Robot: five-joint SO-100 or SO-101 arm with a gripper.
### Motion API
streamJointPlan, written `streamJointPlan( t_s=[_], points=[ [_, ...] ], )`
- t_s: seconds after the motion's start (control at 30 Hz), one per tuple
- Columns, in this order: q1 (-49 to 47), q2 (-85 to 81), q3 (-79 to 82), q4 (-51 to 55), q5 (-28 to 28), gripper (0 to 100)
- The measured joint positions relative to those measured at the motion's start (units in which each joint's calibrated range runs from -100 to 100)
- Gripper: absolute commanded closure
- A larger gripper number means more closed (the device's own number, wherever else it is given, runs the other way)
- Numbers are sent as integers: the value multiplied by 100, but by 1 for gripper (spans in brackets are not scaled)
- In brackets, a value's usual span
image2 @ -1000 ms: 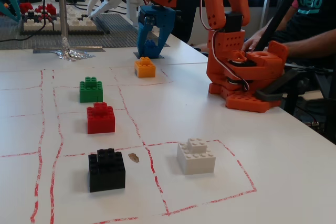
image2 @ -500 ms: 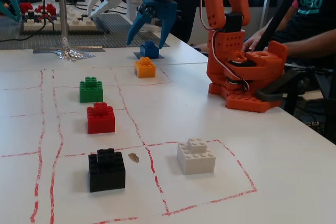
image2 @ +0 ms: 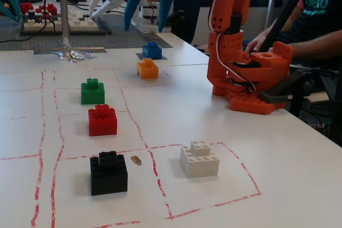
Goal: Grab the block and put it in the grey marker
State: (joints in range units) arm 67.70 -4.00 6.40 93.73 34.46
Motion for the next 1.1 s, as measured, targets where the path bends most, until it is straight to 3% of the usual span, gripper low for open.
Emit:
streamJointPlan(
  t_s=[0.17, 0.37, 0.63, 0.8, 1.1],
  points=[
    [-1246, -877, 1010, -177, -586, 84],
    [-2841, -1109, 1082, -410, -1392, 100],
    [-4875, -1332, 1181, -1222, -2374, 100],
    [-5424, -2123, 2534, -2677, -2979, 100],
    [-6331, -4057, 5546, -5651, -3326, 100]
  ],
)
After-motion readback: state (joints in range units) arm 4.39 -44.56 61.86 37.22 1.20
